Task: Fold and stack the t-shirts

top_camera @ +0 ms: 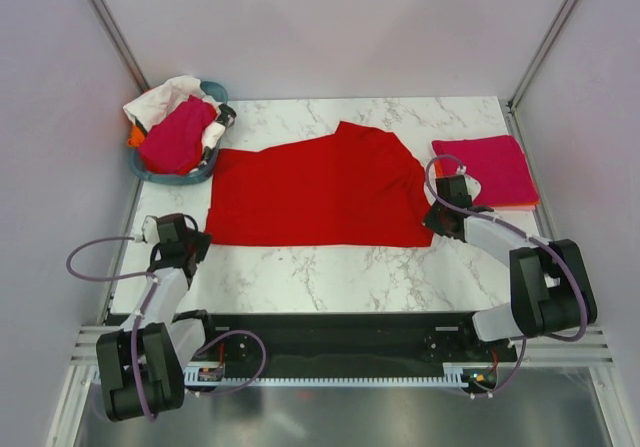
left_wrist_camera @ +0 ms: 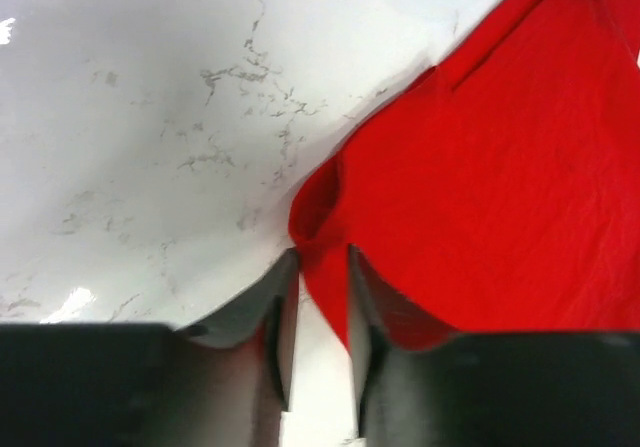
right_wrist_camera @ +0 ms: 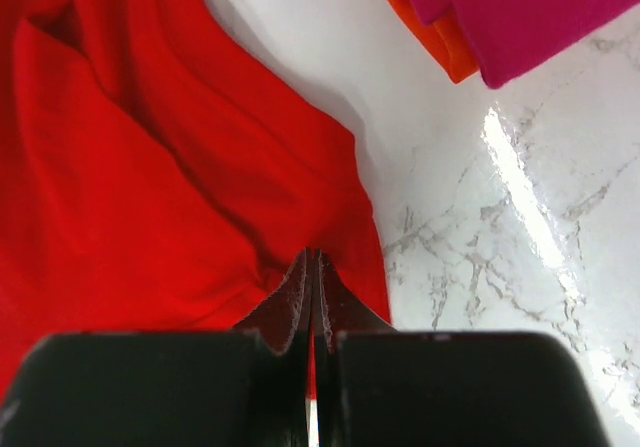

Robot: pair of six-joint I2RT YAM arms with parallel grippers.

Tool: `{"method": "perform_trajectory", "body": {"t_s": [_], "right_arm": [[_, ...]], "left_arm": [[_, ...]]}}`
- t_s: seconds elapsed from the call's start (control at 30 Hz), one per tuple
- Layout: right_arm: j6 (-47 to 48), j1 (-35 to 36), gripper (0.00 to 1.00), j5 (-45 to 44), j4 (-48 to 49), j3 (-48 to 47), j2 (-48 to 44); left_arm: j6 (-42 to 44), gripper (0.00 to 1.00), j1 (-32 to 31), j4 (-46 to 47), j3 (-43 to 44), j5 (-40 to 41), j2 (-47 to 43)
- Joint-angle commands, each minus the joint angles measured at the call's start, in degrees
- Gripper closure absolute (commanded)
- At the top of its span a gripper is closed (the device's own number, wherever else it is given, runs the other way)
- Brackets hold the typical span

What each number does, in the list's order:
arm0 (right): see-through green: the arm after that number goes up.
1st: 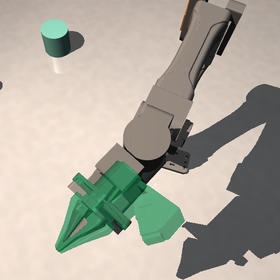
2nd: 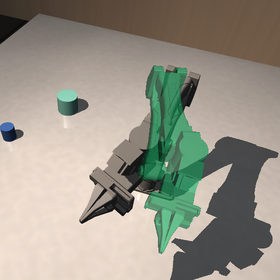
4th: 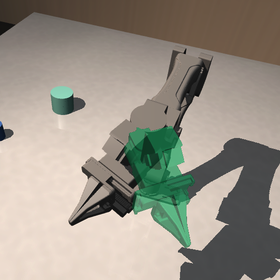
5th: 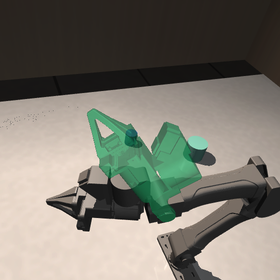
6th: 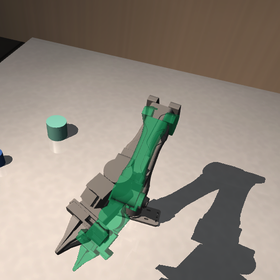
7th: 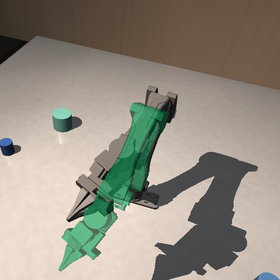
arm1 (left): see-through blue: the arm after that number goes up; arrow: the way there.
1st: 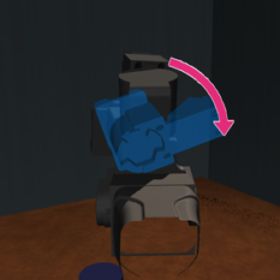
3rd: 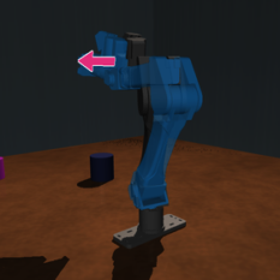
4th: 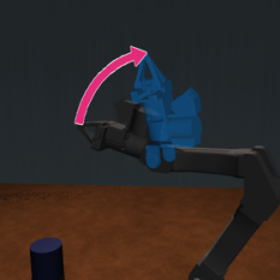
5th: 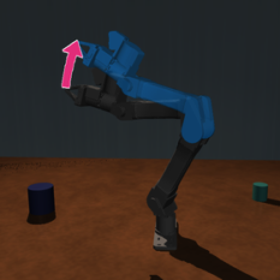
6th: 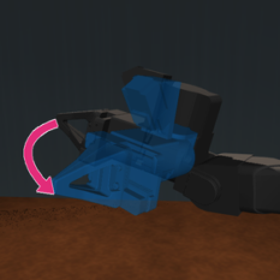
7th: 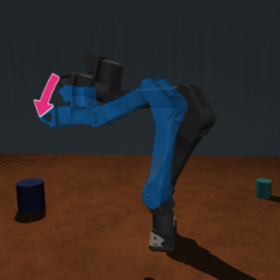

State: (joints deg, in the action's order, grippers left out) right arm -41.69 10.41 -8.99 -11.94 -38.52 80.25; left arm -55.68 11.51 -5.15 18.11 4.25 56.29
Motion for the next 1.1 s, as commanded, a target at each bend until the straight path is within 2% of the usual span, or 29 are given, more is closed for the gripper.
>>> {"method": "perform_trajectory", "body": {"t_s": [0.0,0.03,0.07,0.2,0.33,0.5,0.77,0.9,1.0,1.07], "right_arm": [[0.39,0.13,1.0,-2.08,2.36,-2.17,2.97],[0.04,0.13,1.0,-2.6,2.28,-2.17,3.42],[-1.19,0.22,1.0,-3.13,2.02,-2.0,3.69],[-4.71,0.22,1.0,-6.82,-0.44,-0.33,2.99],[-7.52,0.22,1.0,-7.27,-1.68,3.88,0.44],[-8.06,0.13,1.0,-6.39,-5.0,7.06,-2.98],[-6.39,-1.54,1.0,-6.12,-10.2,9.69,-10.89],[-5.07,-2.68,1.0,-6.56,-11.08,9.7,-13.27],[-3.31,-3.03,1.0,-5.86,-11.26,8.12,-13.71],[-2.52,-3.03,1.0,-5.16,-11.61,5.84,-13.8]], "left_arm": [[1.01,0.64,0.18,-1.79,2.1,3.13,-1.45],[1.01,0.58,0.18,-2.32,2.37,3.74,-1.71],[0.93,0.48,0.18,-3.54,2.54,4.01,-2.15],[0.84,0.3,0.18,-6.45,3.16,5.59,-5.13],[0.66,0.29,0.18,-7.95,3.69,4.98,-8.39],[0.84,0.28,0.01,-8.39,5.18,2.53,-8.04],[1.1,0.3,-0.61,-5.14,7.38,-1.87,-3.47],[0.22,0.31,-1.92,0.05,7.9,-9.07,0.29],[-0.22,0.33,-3.94,1.19,9.13,-9.44,2.5],[-1.01,0.37,-4.82,1.72,9.31,-9.44,3.56]]}}
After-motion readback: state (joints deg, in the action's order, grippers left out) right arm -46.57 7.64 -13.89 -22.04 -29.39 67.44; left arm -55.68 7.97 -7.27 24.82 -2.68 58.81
